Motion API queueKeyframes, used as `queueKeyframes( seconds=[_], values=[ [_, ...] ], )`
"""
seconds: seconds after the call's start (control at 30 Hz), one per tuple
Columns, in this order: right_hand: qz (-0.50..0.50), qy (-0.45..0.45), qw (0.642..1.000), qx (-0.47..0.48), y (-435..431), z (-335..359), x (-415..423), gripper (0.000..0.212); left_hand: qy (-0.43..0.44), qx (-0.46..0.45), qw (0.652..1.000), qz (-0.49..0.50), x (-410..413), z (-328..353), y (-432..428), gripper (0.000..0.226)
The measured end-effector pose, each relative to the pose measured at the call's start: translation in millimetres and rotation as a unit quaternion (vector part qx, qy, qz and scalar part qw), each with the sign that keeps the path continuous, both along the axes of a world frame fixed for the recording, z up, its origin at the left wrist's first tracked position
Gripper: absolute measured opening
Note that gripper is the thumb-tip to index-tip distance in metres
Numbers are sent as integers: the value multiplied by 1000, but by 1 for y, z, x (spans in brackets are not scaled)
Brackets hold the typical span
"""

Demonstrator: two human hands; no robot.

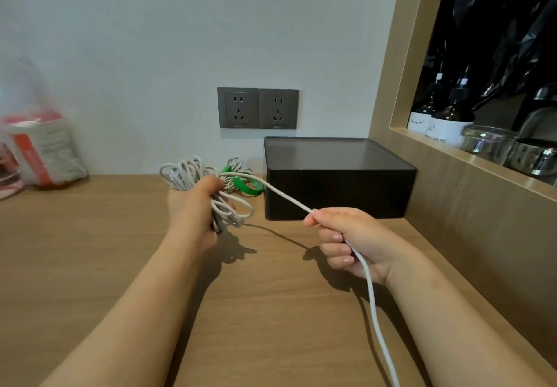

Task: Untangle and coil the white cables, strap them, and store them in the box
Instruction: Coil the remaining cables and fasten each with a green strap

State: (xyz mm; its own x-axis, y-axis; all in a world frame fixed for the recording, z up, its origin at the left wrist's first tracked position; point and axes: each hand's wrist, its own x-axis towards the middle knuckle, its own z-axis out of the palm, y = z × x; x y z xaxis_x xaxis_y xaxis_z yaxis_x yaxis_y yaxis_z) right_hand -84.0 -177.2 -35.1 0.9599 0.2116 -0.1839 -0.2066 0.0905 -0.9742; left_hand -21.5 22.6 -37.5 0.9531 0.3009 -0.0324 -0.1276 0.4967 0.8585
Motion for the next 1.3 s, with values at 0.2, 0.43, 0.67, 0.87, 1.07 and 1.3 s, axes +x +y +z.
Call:
queueKeyframes(
  seconds=[0.2, 0.43, 0.67, 0.87, 1.07, 1.3],
  values=[
    [-174, -84, 980, -35, 4, -7, 7, 17, 14, 98, 983, -156, -15, -7, -28, 11],
    [-195, -149, 952, -182, 5, -18, 15, 34, 24, 49, 978, -202, -17, -6, -37, 11],
    [-130, -218, 898, -359, 9, -20, 13, 30, 19, 58, 980, -190, -16, -8, -33, 8],
    [-190, -225, 903, -312, 6, -19, 13, 42, 29, 115, 965, -233, -23, -11, -46, 9],
    [-150, -242, 879, -381, 7, -24, 13, 40, 51, 53, 971, -228, -19, -13, -41, 13],
    [-105, -257, 867, -415, 11, -23, 8, 39, 64, 63, 974, -208, -16, -13, -40, 15]
  ],
)
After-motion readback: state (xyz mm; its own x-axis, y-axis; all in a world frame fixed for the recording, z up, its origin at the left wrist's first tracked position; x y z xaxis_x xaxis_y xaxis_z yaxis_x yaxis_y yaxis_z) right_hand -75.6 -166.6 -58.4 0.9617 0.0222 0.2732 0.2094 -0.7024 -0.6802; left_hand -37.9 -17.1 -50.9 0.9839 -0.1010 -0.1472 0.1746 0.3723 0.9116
